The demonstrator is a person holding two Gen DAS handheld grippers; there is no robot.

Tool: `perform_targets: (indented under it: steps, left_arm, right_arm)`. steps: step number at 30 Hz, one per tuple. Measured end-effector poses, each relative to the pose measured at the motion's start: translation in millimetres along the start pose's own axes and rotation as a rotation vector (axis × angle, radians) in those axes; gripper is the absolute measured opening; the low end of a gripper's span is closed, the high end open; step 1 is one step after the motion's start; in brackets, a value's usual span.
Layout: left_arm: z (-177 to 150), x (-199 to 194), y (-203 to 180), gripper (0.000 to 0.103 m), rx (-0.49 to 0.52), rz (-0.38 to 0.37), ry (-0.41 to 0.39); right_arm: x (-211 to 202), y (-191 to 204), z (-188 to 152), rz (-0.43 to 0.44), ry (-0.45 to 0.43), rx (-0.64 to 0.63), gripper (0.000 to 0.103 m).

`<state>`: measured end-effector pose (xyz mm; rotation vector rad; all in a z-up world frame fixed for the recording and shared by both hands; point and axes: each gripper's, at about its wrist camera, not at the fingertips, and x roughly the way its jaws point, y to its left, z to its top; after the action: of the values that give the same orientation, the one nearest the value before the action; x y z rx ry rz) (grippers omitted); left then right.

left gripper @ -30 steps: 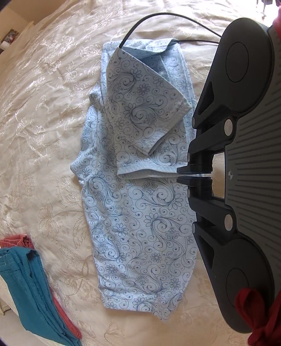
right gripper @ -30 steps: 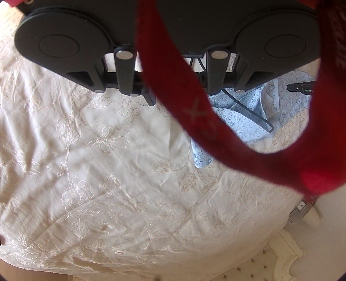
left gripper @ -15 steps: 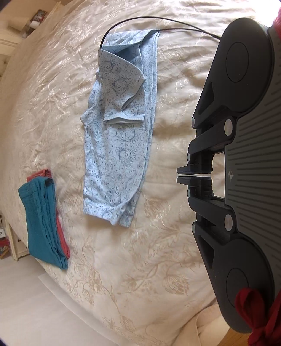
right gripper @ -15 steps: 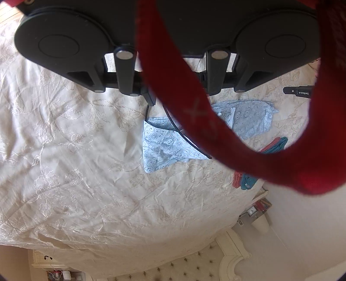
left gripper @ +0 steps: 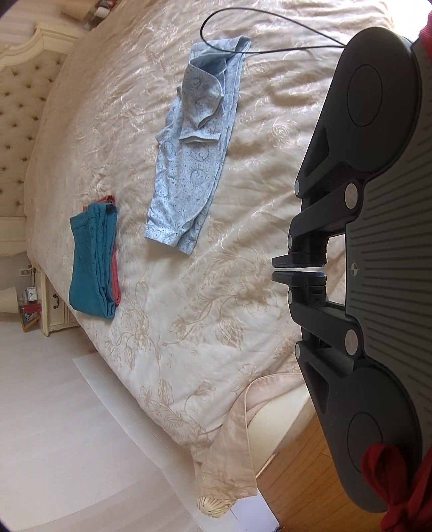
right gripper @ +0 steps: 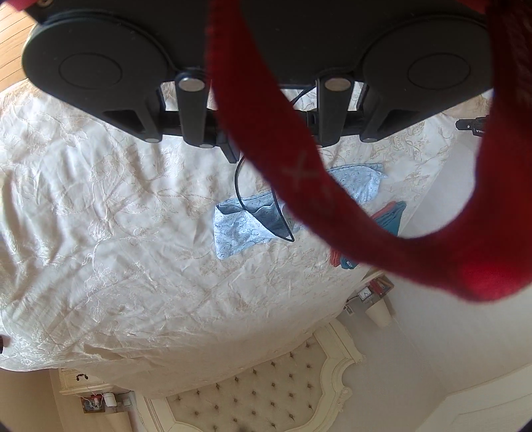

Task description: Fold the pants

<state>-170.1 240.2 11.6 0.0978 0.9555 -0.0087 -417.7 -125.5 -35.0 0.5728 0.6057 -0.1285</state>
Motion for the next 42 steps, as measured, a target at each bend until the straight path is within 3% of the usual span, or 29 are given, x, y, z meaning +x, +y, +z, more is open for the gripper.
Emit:
perform_targets:
  steps: [5, 10, 19, 27, 36, 42]
  left_arm:
    - [-1.2, 0.2, 2.7, 0.003, -0.004, -0.007, 0.005]
    - [18.6, 10.0, -17.4, 0.003, 0.004, -0.036, -0.011]
    - [98.2, 66.1, -72.5, 0.003, 0.052, -0.102, -0.032]
    - [159.2, 125.1, -110.1, 0.003, 0.129, -0.174, 0.028]
    - [172.2, 170.5, -138.7, 0.003, 0.146, -0.19, 0.126]
    - [165.1, 188.8, -165.8, 0.003, 0.14, -0.165, 0.183]
  right_arm:
    - [0.8, 0.3, -1.7, 0.005, 0.008, -0.01, 0.043]
    - [14.1, -2.8, 12.6, 0.012, 0.011, -0.038, 0.043]
    - [90.9, -15.0, 82.2, 0.001, 0.038, -0.049, 0.043]
    - [147.3, -2.4, 140.7, -0.029, 0.012, -0.006, 0.043]
    - [191.2, -14.6, 159.1, -0.061, 0.095, 0.018, 0.043]
    - [241.8, -15.0, 159.8, -0.012, 0.205, -0.062, 0.043]
